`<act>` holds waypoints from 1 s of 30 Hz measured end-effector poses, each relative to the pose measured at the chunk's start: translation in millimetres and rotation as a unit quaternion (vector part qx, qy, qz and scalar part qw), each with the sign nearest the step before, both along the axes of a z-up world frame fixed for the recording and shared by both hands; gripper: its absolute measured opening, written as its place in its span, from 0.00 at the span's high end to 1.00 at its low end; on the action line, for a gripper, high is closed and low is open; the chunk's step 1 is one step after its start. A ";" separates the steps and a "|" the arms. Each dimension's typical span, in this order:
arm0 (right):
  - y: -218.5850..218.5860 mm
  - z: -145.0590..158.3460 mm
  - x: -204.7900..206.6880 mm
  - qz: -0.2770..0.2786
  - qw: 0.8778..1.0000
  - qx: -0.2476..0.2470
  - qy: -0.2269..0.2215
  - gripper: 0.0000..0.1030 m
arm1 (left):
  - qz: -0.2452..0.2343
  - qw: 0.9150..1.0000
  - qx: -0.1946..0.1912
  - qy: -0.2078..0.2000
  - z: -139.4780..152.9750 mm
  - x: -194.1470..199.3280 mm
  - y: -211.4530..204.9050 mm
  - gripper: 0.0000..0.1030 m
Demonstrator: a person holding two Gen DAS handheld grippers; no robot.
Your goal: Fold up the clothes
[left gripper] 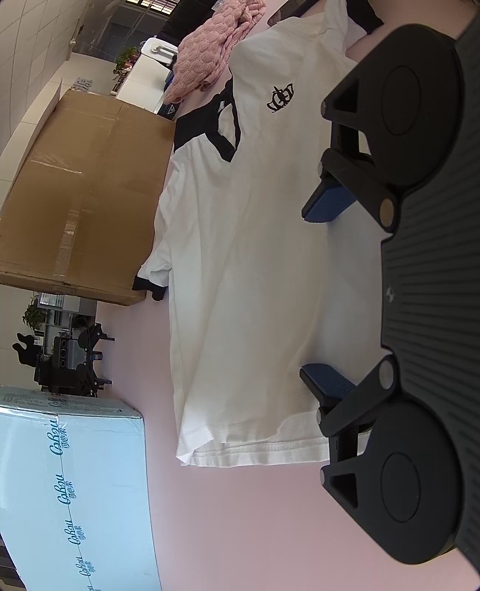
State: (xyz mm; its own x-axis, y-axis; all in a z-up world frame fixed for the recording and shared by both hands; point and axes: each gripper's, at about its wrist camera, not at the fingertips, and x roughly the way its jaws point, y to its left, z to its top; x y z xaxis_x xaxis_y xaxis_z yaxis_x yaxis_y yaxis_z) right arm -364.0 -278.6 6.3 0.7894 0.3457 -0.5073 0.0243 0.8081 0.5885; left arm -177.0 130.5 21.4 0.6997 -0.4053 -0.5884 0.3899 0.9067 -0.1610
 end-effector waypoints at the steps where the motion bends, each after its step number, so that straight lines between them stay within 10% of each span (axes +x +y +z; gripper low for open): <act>1: -2.0 -4.3 3.9 0.019 0.999 0.037 0.003 0.56 | 0.000 1.000 0.000 0.000 0.0 0.0 -0.1 0.20; 5: -4.0 -18.6 12.5 0.046 0.991 0.122 -0.005 0.59 | 0.001 1.000 0.007 -0.003 0.0 -0.5 -2.2 0.20; 7: -5.3 -23.3 13.1 0.060 0.985 0.164 -0.016 0.84 | 0.001 1.000 0.009 -0.004 -0.1 -0.7 -2.8 0.20; 10: -7.5 -29.0 9.0 0.061 0.976 0.208 -0.034 0.91 | 0.001 1.000 0.007 -0.004 0.1 -0.5 -2.1 0.20; 19: -18.0 0.3 -12.3 0.058 0.968 0.214 -0.115 0.97 | 0.003 1.000 0.028 -0.010 -0.4 -2.0 -8.5 0.20; 30: -27.5 -24.7 9.8 -0.042 0.984 0.175 0.014 0.84 | 0.003 1.000 0.024 -0.011 -0.5 -2.2 -7.0 0.20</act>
State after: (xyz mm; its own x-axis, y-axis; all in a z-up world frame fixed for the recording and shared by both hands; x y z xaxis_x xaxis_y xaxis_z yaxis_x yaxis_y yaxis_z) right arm -354.2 -306.1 -18.4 0.8102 0.4375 -0.3902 0.1015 0.5509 0.8284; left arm -179.1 123.5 20.9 0.7146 -0.3732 -0.5916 0.3880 0.9152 -0.1087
